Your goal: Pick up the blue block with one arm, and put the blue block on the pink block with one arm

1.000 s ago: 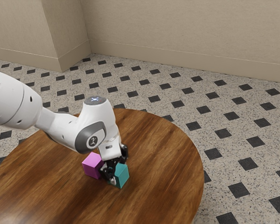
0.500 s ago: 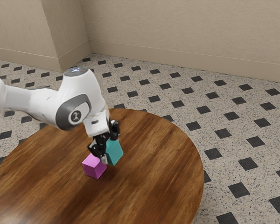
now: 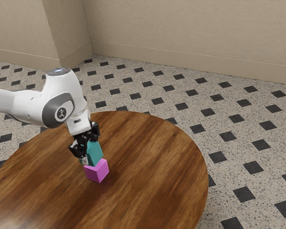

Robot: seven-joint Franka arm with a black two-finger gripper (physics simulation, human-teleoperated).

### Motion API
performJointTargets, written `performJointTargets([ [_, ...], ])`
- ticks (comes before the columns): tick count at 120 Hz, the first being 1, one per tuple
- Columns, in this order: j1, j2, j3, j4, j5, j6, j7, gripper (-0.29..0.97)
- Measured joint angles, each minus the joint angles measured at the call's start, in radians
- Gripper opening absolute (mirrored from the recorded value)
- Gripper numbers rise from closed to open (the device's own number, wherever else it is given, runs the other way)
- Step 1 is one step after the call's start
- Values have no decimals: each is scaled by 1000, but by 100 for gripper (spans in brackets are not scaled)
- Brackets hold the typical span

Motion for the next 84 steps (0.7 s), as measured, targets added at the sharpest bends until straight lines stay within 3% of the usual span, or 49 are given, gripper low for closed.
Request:
performJointTargets([
  [41, 7, 56, -1, 14, 2, 34, 47, 29],
  [49, 9, 60, 1, 16, 1, 34, 55, 40],
  [84, 74, 35, 2, 17, -3, 20, 79, 60],
])
